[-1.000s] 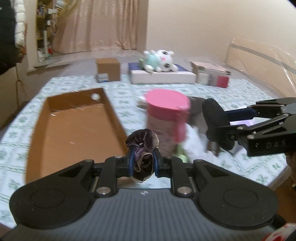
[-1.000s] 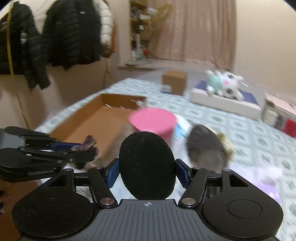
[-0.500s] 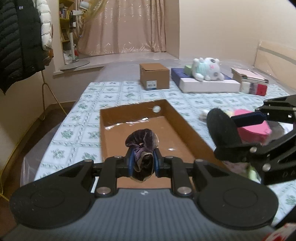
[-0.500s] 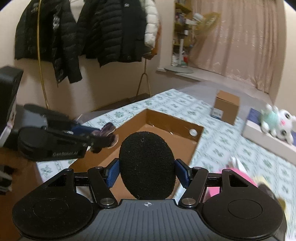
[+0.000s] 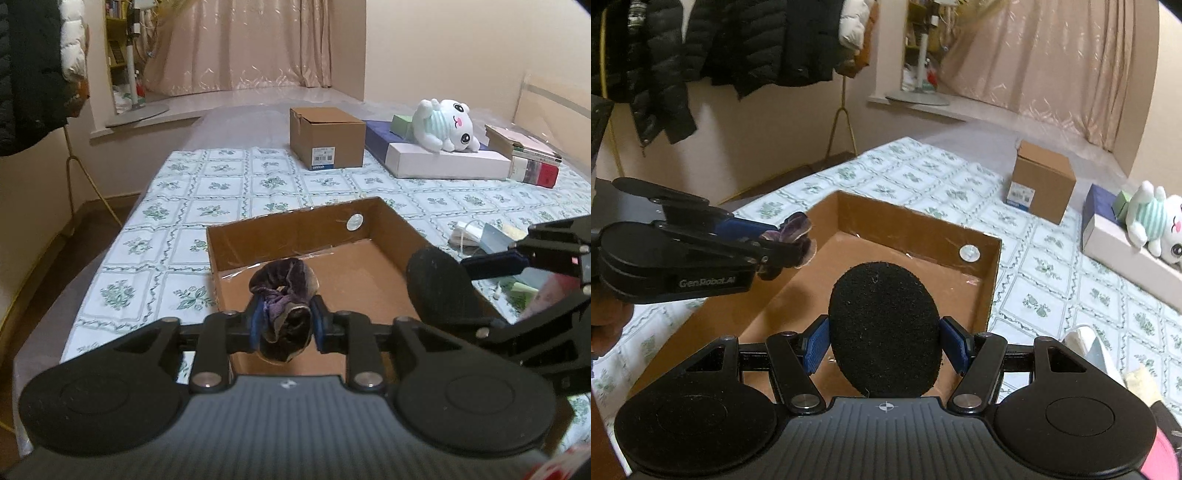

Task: Organize soft objects
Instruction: 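Carry both items to the cardboard tray and open the left gripper inside, then open the right gripper to drop the black pad into the tray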

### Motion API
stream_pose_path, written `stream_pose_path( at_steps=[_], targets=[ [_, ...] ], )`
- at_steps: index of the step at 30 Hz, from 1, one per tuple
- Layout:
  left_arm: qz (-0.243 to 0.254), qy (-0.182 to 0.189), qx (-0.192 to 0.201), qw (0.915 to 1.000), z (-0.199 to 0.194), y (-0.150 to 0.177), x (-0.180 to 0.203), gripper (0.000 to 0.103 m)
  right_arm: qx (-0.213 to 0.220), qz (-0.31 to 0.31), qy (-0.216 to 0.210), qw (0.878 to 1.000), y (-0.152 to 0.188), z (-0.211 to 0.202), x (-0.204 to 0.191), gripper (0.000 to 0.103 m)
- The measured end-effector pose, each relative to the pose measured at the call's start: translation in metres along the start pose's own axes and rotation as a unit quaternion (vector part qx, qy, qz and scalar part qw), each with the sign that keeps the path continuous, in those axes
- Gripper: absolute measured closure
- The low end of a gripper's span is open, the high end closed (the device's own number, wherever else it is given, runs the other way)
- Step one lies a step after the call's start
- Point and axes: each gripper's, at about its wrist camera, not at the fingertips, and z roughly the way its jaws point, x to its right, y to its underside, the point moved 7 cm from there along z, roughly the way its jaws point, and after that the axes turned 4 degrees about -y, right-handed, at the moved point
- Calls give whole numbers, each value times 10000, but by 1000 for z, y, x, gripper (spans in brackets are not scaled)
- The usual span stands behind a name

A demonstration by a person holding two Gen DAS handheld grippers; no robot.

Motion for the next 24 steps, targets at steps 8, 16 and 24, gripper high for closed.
stream_pose_path(
  at_steps=[8,16,24],
  targets=[
    [-11,-132,155,9998,4,-6,-14,42,-129,-10,34,9999,6,17,3,39],
    [-212,-390,266,9987,-26,0,-34,24,127,122,-134,9998,-2,22,6,28],
    [-573,-808,388,9943,-63,18,-43,12,318,53,-220,9992,-5,-6,-4,19]
  ],
)
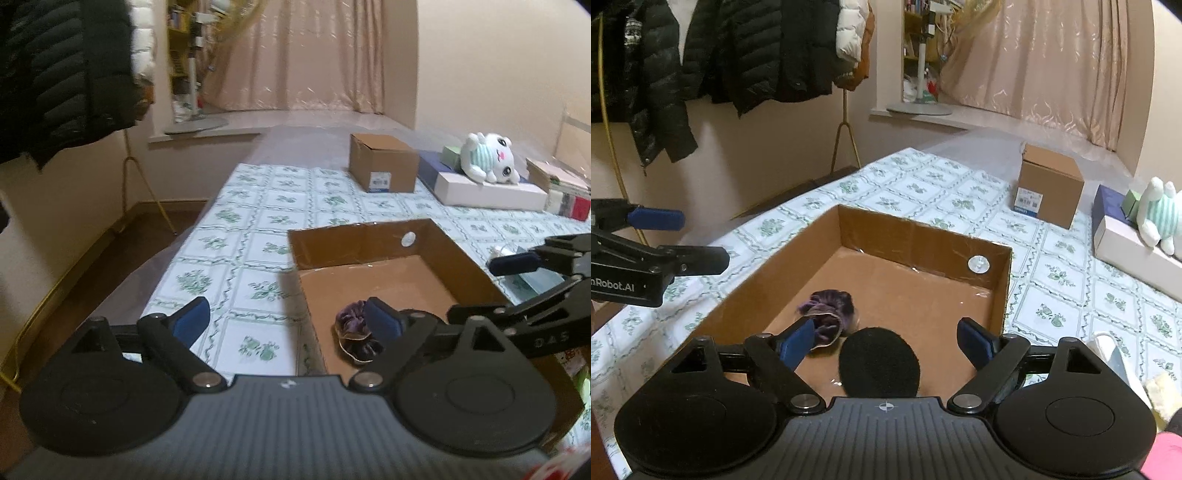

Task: Organize soft objects
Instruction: 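Open the right gripper to drop the black pad into the tray, then return the left gripper to the pile and grasp the brown hair tie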

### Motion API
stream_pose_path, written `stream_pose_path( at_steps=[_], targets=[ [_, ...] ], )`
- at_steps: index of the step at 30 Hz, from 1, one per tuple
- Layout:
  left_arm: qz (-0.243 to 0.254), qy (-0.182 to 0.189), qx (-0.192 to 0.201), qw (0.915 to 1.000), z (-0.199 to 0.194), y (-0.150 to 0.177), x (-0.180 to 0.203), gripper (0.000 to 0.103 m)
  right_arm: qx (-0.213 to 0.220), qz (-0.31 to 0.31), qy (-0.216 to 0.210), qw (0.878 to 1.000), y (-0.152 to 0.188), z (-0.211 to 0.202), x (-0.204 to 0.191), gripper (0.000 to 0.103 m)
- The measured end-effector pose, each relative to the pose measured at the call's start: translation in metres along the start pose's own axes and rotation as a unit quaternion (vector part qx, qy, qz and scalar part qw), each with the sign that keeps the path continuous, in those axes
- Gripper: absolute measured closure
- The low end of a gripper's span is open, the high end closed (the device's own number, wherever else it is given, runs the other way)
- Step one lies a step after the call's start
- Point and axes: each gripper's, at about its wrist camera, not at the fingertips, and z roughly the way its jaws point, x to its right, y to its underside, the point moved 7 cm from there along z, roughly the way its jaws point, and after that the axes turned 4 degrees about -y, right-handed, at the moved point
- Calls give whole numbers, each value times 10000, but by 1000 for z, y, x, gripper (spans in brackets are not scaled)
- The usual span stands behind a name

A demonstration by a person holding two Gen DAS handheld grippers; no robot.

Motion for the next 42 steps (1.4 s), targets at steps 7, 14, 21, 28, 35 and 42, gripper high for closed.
stream_pose_path(
  at_steps=[7,14,21,28,35,42],
  targets=[
    [-148,-171,209,9995,-49,14,12,11,437,-340,10,9985,6,-74,-27,19],
    [-310,-278,207,9989,-100,35,42,11,999,-352,427,9935,32,-167,-31,19],
    [-16,76,315,9995,-140,59,105,11,835,200,996,9913,93,-228,8,19],
    [-70,697,335,9970,-166,73,172,11,532,958,1554,9818,161,-273,63,19],
    [19,1230,141,9923,-171,75,235,12,469,1158,1787,9759,197,-301,91,19],
    [372,1500,4,9880,-163,80,288,12,417,1221,1959,9721,208,-312,118,19]
  ],
)
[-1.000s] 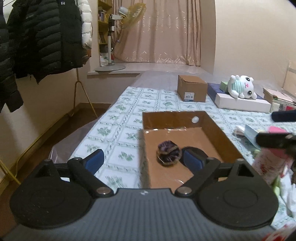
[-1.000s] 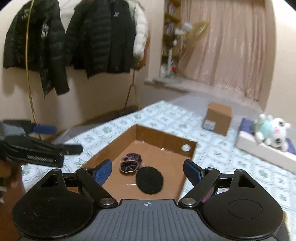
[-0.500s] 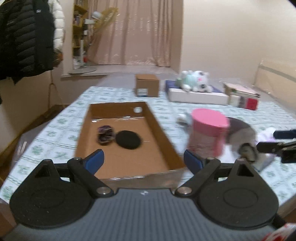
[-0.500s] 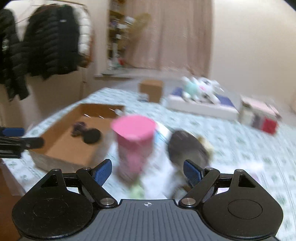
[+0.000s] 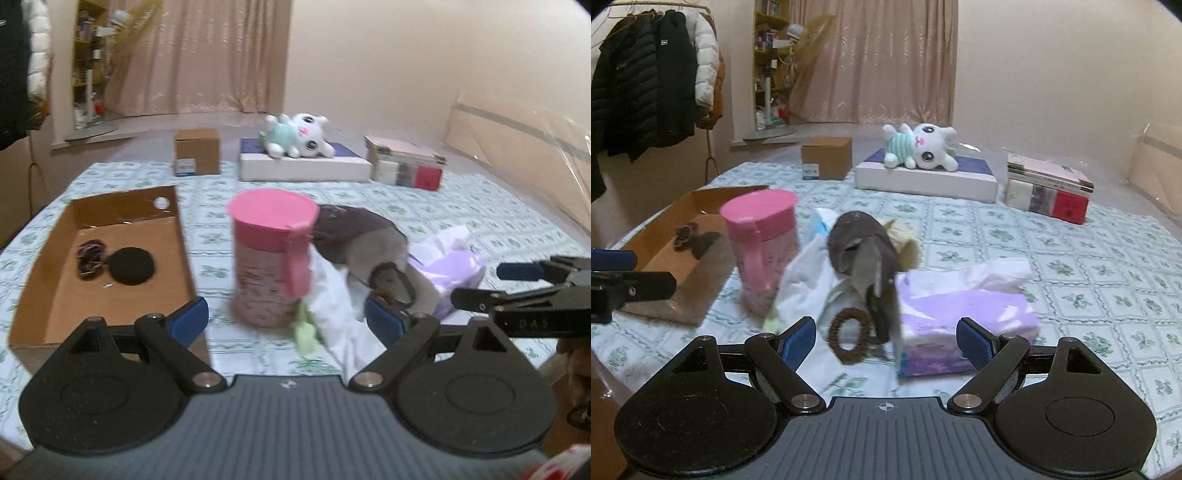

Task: Organize soft objects
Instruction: 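Return the left gripper to the pile and grasp the brown hair tie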

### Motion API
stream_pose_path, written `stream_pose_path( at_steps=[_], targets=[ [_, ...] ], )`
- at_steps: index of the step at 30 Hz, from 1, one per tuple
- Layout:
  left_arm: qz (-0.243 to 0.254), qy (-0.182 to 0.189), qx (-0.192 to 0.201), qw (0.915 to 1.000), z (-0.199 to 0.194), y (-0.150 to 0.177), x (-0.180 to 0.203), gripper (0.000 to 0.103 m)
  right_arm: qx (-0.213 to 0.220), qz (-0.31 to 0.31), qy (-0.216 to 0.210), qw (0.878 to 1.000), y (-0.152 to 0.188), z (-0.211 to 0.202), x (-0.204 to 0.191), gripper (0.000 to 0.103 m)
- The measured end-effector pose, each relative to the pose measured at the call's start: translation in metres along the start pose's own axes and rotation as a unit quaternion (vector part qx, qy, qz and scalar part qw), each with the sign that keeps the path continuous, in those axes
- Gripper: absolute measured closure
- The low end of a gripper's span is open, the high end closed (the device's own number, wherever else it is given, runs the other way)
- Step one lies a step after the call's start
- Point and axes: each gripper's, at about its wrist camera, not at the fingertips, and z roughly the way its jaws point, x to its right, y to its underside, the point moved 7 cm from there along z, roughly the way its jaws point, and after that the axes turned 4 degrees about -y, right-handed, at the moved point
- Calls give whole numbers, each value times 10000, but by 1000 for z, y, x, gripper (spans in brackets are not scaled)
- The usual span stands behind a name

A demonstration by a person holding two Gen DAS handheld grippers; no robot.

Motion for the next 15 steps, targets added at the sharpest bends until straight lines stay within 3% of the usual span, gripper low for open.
stream_pose_path(
  at_steps=[8,15],
  targets=[
    [337,286,-145,9989,35,11,39,20,-83,92,59,9999,5,11,30,19],
    [696,432,-263,9963,68,22,76,36,-93,120,104,9998,2,20,52,19]
  ],
)
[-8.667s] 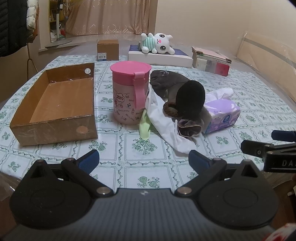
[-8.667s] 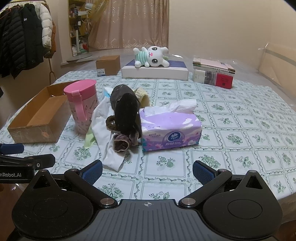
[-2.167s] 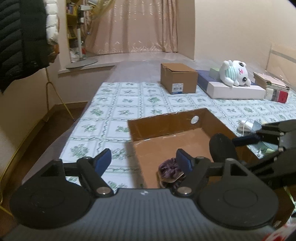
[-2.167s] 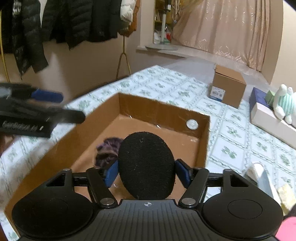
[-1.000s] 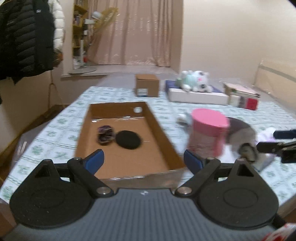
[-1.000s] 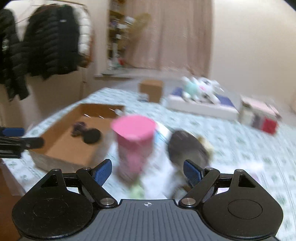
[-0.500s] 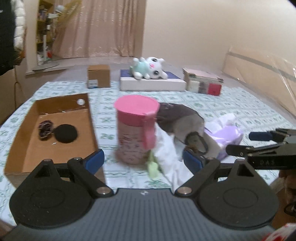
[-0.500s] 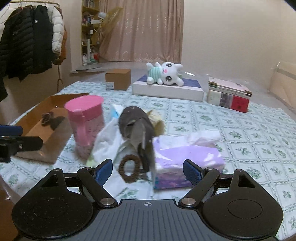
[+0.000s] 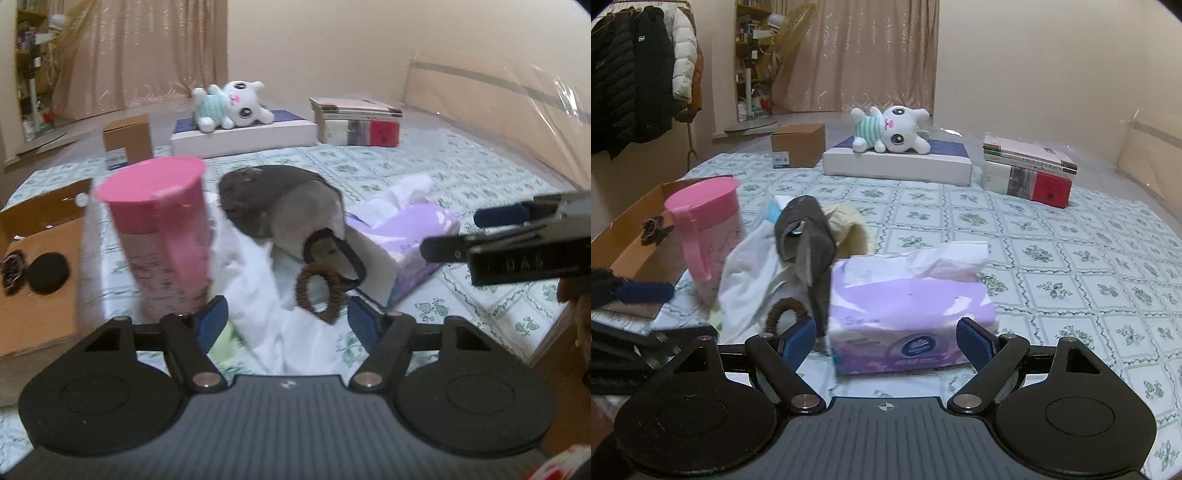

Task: Organize soft objects
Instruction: 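Return the left gripper to the pile and grasp the brown hair tie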

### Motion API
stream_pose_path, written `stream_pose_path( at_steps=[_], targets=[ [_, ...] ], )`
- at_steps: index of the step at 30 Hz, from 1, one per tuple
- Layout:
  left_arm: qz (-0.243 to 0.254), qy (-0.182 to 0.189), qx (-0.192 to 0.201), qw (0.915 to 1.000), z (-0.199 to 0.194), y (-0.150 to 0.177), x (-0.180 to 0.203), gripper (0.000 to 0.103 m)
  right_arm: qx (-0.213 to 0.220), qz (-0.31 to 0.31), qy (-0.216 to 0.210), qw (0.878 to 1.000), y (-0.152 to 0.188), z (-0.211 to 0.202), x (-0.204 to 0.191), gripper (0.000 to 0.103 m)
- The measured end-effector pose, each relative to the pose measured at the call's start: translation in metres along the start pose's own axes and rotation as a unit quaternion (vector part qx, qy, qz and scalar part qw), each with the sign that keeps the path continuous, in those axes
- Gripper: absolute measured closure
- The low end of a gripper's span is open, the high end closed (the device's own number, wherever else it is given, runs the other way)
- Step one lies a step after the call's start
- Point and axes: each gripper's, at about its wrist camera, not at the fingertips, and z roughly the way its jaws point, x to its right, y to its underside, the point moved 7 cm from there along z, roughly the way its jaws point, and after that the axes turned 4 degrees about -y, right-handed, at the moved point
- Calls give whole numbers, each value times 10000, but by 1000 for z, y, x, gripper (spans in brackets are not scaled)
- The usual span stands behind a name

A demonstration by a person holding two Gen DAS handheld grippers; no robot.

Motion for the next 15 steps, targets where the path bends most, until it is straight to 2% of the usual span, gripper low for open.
stream_pose_path(
  at_steps=[5,15],
  targets=[
    [262,15,-1,9997,25,-2,22,47,-4,-47,-62,10000,-4,8,9,19],
    [627,-120,-202,9978,70,2,40,56,-4,-89,-155,9998,-11,23,19,20]
  ],
)
